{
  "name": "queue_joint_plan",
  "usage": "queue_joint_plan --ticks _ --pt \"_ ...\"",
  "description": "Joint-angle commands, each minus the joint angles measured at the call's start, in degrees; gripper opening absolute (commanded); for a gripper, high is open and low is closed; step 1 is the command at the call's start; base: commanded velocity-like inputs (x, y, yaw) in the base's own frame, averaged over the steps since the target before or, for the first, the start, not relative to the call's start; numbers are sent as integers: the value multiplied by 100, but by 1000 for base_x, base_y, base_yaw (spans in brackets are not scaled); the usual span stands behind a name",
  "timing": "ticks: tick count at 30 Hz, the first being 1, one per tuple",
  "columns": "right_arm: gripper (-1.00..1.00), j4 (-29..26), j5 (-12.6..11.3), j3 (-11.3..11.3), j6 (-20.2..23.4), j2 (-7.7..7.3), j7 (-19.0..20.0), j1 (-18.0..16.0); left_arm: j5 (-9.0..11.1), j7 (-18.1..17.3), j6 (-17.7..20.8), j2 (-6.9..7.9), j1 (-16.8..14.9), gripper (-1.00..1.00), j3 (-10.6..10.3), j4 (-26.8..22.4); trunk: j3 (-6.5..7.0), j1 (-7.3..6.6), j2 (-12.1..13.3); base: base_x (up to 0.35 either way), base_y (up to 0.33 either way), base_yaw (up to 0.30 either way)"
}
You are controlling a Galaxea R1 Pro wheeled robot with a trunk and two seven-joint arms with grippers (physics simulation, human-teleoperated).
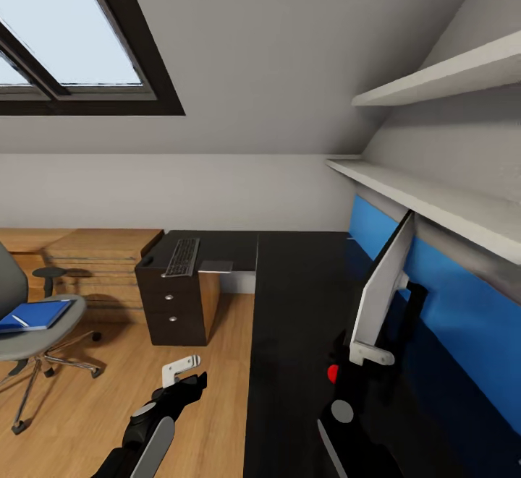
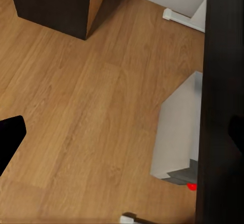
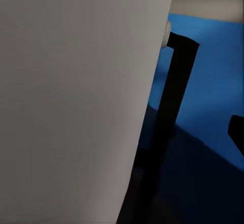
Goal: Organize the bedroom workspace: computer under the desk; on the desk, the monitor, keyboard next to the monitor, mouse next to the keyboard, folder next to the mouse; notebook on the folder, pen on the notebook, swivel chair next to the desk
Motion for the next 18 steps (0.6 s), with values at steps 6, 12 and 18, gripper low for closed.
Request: queue_joint_plan --ticks 6,12,18 --pt "100 18 -9 19 -19 0 5 -6 55 48 12 -2 -5 100 -11 -17 -10 2 -8 -2 -16 0" --pt "100 19 -20 38 -20 20 3 -6 58 45 12 -6 -5 100 -24 -18 -10 2 -8 -125 -8 0" --pt "100 19 -28 47 -22 34 0 -6 64 43 12 -7 -5 100 -26 -18 -10 2 -8 -238 -188 0"
